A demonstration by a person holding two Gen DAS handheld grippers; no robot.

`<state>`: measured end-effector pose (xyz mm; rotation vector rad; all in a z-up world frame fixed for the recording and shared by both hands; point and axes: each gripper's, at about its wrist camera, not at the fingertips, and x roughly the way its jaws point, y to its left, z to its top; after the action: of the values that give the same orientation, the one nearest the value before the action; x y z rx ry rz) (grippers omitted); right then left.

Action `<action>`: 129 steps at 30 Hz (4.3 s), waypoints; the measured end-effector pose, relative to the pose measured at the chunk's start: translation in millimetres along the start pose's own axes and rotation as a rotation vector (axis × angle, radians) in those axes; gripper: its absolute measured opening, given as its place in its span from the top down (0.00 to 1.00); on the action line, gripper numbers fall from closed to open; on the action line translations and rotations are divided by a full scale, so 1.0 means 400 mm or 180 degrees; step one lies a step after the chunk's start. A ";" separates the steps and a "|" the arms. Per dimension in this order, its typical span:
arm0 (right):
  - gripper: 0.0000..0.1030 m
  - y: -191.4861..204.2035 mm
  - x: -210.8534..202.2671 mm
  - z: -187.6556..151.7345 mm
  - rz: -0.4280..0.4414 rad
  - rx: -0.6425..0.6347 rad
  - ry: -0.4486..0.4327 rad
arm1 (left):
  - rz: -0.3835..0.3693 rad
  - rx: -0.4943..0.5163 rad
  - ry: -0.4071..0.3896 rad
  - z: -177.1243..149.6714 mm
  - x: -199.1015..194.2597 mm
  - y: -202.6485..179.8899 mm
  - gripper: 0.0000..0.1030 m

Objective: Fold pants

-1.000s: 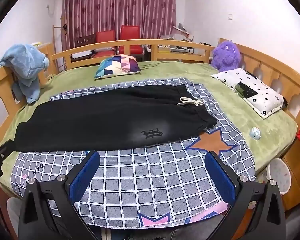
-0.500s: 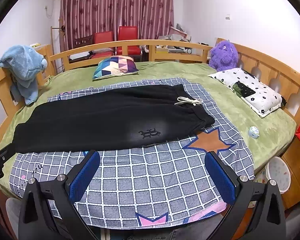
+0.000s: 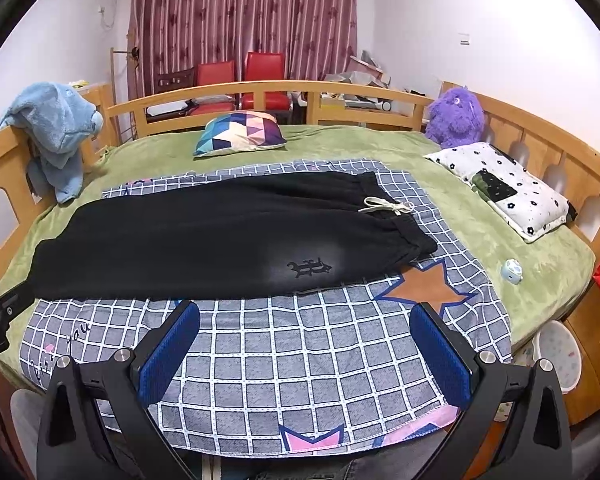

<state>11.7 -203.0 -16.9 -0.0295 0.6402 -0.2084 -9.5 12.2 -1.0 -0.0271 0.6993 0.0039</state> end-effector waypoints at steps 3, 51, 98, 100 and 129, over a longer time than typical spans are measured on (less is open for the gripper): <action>0.00 0.005 0.001 -0.001 -0.0003 -0.0002 0.0002 | 0.0000 -0.0004 -0.0002 0.001 0.000 0.001 0.00; 0.00 0.027 0.010 -0.004 0.0167 -0.0053 -0.0052 | 0.0172 -0.0037 -0.0091 0.010 -0.022 0.013 0.00; 0.31 -0.229 0.702 -0.069 0.0503 0.1068 0.0757 | -0.0241 -0.1445 0.0747 -0.098 0.616 0.406 0.04; 0.31 -0.230 0.729 -0.055 0.0497 0.1069 0.0784 | -0.0246 -0.1468 0.0742 -0.094 0.637 0.408 0.05; 0.91 -0.075 0.868 0.439 0.0697 0.0489 0.0150 | 0.0157 -0.0836 -0.0042 0.456 0.768 0.402 0.88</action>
<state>382.1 -309.0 -78.1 0.1932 0.6678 -0.0464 340.9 176.1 -63.0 -0.2615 0.6825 0.1433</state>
